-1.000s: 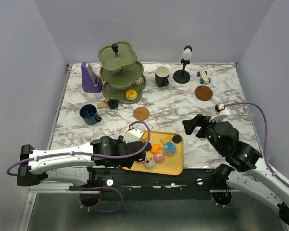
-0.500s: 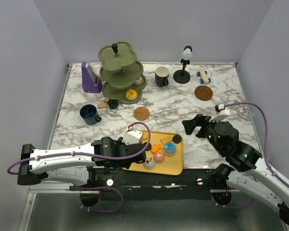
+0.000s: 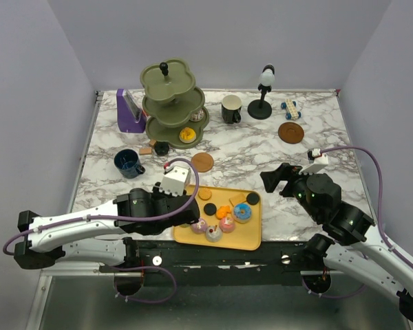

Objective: Serve the afternoon tea
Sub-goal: Pick up the desert from the tray.

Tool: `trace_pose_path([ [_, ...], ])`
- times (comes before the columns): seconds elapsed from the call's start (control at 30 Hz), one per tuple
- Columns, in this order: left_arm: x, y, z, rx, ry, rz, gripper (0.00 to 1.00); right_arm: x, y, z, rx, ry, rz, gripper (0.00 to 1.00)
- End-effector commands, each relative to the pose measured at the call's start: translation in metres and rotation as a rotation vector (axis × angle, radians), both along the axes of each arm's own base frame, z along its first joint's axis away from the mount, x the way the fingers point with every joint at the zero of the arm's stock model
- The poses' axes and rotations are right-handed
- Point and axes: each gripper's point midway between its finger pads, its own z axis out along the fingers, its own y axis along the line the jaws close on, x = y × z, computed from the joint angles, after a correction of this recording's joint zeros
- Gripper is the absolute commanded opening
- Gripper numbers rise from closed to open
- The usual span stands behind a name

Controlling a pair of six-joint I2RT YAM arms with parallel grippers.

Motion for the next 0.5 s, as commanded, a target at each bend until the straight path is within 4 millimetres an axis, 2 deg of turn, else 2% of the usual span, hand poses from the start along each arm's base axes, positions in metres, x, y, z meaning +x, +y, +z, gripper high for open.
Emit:
trace_pose_path([
  [0.0, 0.028, 0.012, 0.015, -0.005, -0.093, 0.092, 0.31, 0.0, 0.001, 0.0, 0.005, -0.013, 0.004, 1.0],
  [0.3, 0.072, 0.017, 0.012, -0.058, -0.117, 0.167, 0.31, -0.002, 0.0, 0.002, 0.016, -0.02, 0.01, 1.0],
  [0.47, 0.092, 0.024, 0.004, -0.031, -0.106, 0.206, 0.31, -0.003, 0.001, 0.005, 0.023, -0.022, 0.021, 1.0],
])
